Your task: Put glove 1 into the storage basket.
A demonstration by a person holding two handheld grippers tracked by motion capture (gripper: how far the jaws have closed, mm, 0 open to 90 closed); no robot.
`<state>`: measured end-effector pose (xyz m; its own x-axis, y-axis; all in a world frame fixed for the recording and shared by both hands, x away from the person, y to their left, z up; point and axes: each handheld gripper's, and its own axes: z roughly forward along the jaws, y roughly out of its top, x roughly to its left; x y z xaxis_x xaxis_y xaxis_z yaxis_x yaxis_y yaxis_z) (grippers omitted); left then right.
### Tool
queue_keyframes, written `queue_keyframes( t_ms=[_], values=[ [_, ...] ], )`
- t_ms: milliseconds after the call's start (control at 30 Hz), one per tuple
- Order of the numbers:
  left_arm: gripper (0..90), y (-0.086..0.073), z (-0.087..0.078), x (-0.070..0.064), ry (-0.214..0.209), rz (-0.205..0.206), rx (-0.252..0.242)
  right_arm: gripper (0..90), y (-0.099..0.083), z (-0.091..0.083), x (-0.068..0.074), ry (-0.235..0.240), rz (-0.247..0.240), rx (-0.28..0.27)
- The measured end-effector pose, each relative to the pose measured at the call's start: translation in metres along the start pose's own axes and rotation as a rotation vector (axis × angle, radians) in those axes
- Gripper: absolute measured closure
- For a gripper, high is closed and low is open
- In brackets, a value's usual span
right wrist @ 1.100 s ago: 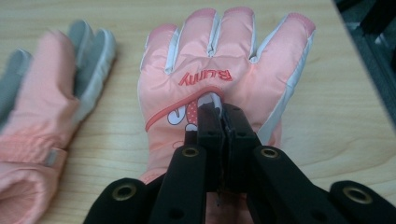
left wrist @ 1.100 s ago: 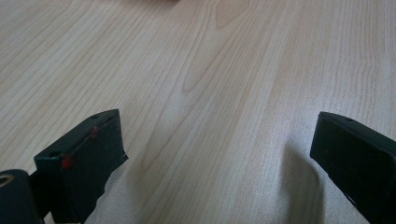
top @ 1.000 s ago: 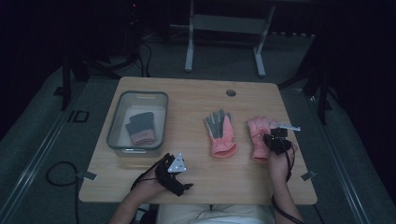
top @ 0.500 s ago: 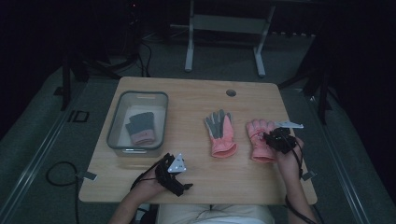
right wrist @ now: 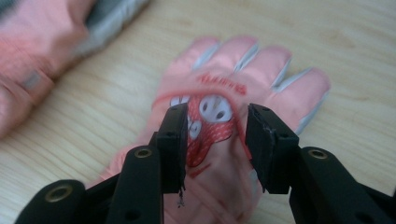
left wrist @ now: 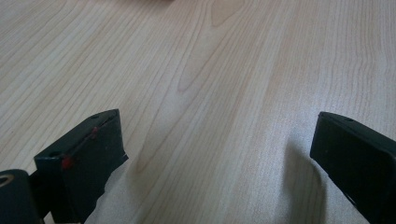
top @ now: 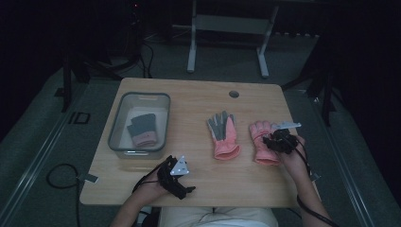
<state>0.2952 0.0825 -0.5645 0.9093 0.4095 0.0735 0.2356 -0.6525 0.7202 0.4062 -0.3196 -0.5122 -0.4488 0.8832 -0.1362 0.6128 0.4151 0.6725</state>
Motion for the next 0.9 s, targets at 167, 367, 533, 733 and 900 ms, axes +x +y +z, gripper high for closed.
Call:
queue_keyframes(
  t_ms=[167, 367, 533, 733, 900],
  values=[
    [2.5, 0.000, 0.000, 0.000, 0.000, 0.009, 0.007, 57.6, -0.009, 0.007, 0.006, -0.042, -0.026, -0.008],
    [2.5, -0.001, 0.001, 0.001, 0.000, 0.005, 0.010, 55.7, -0.011, 0.009, 0.009, -0.049, -0.007, -0.010],
    [2.5, -0.001, 0.001, 0.000, 0.002, 0.006, 0.011, 79.7, -0.012, 0.011, 0.010, -0.048, 0.052, 0.004],
    [2.5, -0.001, 0.001, 0.000, 0.001, 0.005, 0.011, 86.7, -0.008, 0.007, 0.011, -0.053, 0.086, -0.011],
    [2.5, -0.001, 0.000, 0.001, -0.002, 0.007, 0.012, 87.3, 0.008, -0.010, 0.011, -0.070, 0.105, -0.053]
  ],
)
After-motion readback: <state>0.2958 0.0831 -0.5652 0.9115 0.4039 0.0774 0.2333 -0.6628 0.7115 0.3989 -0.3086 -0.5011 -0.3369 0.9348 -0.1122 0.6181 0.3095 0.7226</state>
